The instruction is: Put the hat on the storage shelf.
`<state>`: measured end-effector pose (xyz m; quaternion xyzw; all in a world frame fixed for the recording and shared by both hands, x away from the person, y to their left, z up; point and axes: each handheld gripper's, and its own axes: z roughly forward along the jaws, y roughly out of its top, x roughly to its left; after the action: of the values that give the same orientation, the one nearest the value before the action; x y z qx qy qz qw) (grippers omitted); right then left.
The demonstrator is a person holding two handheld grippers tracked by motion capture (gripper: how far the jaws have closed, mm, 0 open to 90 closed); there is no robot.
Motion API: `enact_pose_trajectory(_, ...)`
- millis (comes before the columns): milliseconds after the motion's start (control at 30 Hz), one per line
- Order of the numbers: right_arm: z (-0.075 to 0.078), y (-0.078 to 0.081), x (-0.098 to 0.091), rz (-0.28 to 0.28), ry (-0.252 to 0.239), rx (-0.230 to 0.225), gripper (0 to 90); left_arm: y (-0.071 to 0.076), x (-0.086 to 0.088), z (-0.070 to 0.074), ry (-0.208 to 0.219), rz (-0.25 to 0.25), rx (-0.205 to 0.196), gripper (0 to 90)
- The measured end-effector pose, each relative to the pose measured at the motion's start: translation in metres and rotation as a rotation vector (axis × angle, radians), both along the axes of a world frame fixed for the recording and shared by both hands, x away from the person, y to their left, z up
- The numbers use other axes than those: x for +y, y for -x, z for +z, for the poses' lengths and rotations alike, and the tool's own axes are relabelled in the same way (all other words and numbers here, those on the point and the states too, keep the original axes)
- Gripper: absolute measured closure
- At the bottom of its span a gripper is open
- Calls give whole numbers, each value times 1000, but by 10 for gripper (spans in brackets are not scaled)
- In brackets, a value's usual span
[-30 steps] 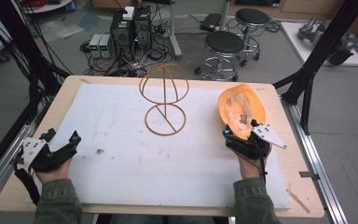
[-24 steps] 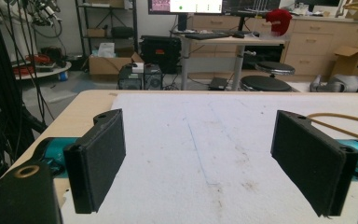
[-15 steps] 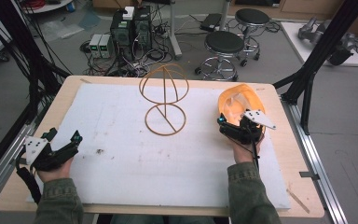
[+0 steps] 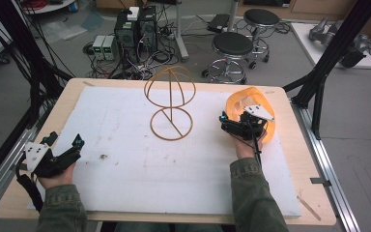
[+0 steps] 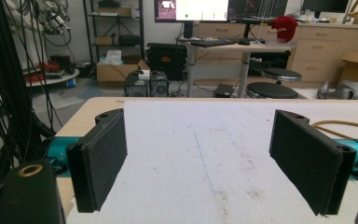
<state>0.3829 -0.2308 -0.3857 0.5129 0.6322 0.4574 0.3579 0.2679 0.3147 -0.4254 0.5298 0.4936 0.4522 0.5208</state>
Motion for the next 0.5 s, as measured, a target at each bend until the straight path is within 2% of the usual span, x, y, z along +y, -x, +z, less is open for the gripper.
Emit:
enact_pose_trajectory(200,-7,-14,12,-19,10,24,26,2,1,1,5,0,-10,192)
enact_pose_trajectory(300,-13,-20,21,-32,36,42,28,3,2,2,12,1,-12,193)
enact_pose_trajectory(400,-17,-22,25,-59,51,68,34,3,2,2,14,1,-11,192)
enact_pose_trajectory(500,-20,-23,30,-110,97,115,55,4,2,2,16,-2,-14,193)
